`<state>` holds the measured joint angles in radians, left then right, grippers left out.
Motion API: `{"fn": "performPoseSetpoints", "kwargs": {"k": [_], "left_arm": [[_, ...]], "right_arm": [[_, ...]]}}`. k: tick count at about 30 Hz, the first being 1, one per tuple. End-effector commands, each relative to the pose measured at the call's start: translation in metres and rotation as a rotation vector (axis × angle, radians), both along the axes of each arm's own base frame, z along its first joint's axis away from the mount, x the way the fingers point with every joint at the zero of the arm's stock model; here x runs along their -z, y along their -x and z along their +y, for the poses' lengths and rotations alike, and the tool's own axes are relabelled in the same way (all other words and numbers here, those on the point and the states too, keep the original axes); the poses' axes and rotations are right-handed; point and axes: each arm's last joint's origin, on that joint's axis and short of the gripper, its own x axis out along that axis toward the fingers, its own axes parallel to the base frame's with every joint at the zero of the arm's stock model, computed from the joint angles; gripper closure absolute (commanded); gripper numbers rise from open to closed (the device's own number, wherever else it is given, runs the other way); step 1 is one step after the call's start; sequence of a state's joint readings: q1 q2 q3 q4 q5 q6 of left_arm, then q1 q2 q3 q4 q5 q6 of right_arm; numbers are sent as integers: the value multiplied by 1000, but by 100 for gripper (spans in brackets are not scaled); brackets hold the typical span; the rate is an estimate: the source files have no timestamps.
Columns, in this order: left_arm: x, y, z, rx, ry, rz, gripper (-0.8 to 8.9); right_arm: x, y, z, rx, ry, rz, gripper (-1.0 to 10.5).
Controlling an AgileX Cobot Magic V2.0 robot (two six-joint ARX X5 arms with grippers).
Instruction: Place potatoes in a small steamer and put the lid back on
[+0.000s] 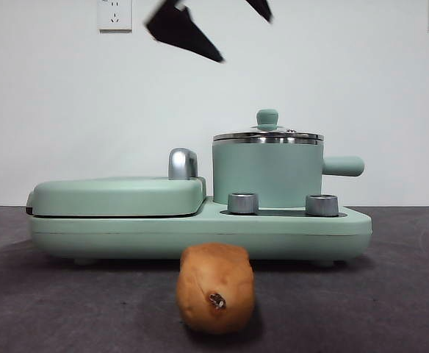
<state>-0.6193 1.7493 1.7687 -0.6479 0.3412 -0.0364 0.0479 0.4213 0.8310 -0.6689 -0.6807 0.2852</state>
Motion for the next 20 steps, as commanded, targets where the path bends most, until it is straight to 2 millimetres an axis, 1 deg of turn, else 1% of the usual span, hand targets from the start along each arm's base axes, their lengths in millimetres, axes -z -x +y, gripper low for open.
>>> {"fn": "performPoseSetpoints", "kwargs": {"k": [1, 5, 9, 14, 20], "left_arm": [[8, -15, -20, 33, 14, -75, 354], [24, -29, -35, -1, 16, -128, 354], [35, -37, -44, -48, -23, -180, 354], [44, -45, -50, -93, -32, -217, 355], [56, -50, -53, -94, -47, -194, 356]], "right_arm": [[-4, 0, 0, -5, 3, -17, 486], [-4, 0, 0, -5, 3, -17, 486], [-4, 0, 0, -4, 3, -17, 486], [-4, 0, 0, -5, 2, -17, 486], [-4, 0, 0, -4, 3, -17, 486]]}}
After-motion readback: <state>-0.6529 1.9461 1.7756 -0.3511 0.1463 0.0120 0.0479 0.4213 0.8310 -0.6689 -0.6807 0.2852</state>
